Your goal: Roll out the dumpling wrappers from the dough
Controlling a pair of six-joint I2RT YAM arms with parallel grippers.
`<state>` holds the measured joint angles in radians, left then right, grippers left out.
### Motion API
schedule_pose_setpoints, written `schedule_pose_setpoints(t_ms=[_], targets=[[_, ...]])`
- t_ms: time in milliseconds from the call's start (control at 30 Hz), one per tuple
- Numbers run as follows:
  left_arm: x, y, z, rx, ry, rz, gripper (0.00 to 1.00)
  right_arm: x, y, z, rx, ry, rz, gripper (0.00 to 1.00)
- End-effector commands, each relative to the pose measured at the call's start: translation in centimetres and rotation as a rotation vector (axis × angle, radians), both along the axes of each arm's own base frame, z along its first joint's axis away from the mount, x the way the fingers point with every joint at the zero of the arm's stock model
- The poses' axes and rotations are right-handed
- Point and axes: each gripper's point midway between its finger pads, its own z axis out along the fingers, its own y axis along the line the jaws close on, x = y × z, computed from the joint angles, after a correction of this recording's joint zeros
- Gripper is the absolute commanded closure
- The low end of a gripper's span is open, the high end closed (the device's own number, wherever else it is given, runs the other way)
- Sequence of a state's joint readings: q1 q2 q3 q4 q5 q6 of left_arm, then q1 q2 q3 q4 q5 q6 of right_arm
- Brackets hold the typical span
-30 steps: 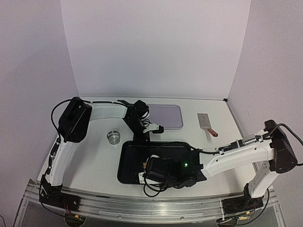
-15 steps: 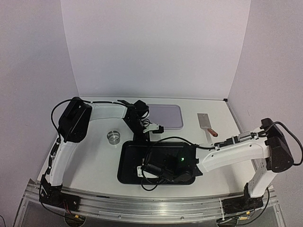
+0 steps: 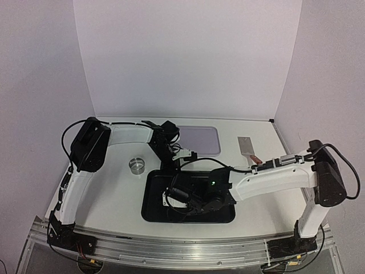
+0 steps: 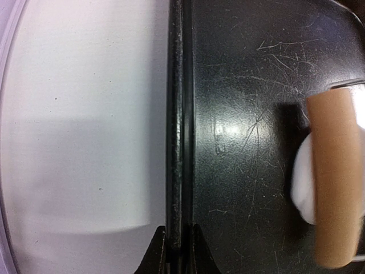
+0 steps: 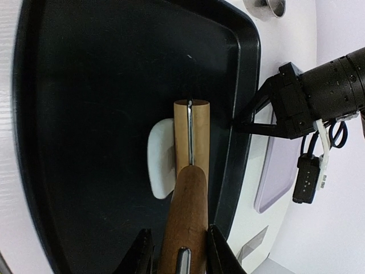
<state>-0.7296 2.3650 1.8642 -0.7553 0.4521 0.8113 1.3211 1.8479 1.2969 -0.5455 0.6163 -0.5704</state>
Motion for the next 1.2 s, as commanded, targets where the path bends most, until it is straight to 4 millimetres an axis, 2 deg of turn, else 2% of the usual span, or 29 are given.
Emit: schedule_pose_setpoints(t_ms=[0, 167, 267, 367, 467, 633, 733, 833, 1067, 1167], targets=[[2.9, 0.4, -3.0, 0.056, -0.111, 0.067, 1.0, -5.0, -3.5, -6.2, -0.197, 0.282, 0.094, 1.0], [3.0, 0.3, -3.1, 0.057, -0.114, 0.062, 1.0, -9.5, -5.3, -6.5, -0.196, 0.33, 0.044, 1.0], [3.0, 0.2, -3.1, 0.054, -0.114, 0.064, 1.0, -10.8, -5.6, -6.6, -0.186, 0.335, -0.004, 1.0], [3.0, 0.2, -3.1, 0.054, -0.113, 0.065, 1.0, -10.2, -5.8, -6.8, -0.205, 0.297, -0.008, 1.0], [2.9, 0.4, -3.2, 0.059, -0.111, 0.062, 1.0, -8.3, -5.5, -7.0, -0.23, 0.278, -0.003, 1.0], [2.8, 0.5, -3.3, 0.065, -0.108, 0.063, 1.0, -4.6, -3.5, -6.2, -0.204, 0.241, 0.021, 1.0], [2.8, 0.5, -3.4, 0.061, -0.104, 0.066, 1.0, -4.1, -2.1, -6.2, -0.198, 0.238, 0.044, 1.0], [2.9, 0.4, -3.3, 0.056, -0.105, 0.069, 1.0, -5.4, -2.1, -6.5, -0.192, 0.256, 0.037, 1.0], [2.8, 0.3, -3.4, 0.058, -0.107, 0.062, 1.0, -11.0, -5.2, -6.7, -0.191, 0.305, -0.029, 1.0], [3.0, 0.2, -3.3, 0.051, -0.107, 0.068, 1.0, -11.3, -5.7, -7.0, -0.203, 0.292, -0.047, 1.0]])
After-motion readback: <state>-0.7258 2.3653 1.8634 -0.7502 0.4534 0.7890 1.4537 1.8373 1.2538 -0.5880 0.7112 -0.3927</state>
